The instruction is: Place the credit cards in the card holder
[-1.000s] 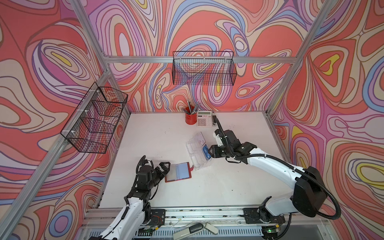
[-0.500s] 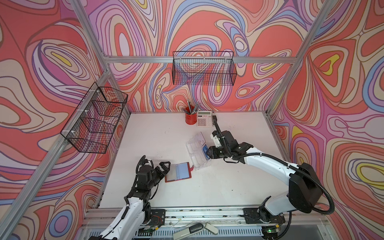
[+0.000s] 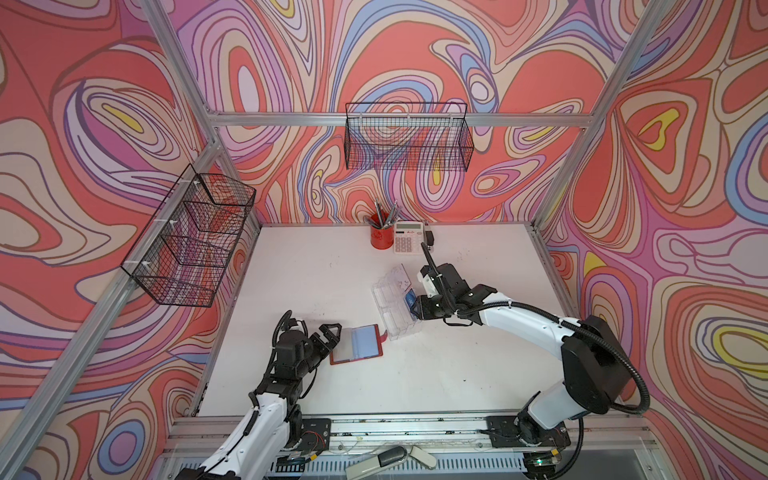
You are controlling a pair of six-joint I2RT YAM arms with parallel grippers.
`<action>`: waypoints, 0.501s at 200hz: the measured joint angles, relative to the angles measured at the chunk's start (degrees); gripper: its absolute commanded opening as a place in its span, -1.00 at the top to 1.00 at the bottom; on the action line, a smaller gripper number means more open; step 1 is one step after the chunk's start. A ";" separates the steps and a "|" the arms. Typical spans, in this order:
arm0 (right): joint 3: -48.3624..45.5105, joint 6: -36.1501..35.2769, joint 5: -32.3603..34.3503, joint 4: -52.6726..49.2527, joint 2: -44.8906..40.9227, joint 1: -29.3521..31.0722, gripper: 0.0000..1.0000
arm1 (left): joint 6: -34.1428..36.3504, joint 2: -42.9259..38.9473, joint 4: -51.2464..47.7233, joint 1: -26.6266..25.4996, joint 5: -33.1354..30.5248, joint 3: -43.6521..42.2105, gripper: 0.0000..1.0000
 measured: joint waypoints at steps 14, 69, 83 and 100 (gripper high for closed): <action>0.48 0.00 -0.17 -0.11 0.70 0.00 0.37 | 0.00 0.24 0.15 0.02 0.07 0.00 -0.96; 2.45 0.02 -0.42 -0.31 0.76 0.00 0.41 | -0.02 0.57 0.81 0.02 0.24 0.00 -0.96; 2.45 0.02 -0.61 -0.31 0.74 0.00 0.42 | 0.00 0.57 0.90 0.02 0.24 0.00 -0.96; 2.45 0.17 -0.85 -0.31 0.74 -0.02 0.46 | 0.00 0.57 0.90 0.00 0.24 0.00 -0.96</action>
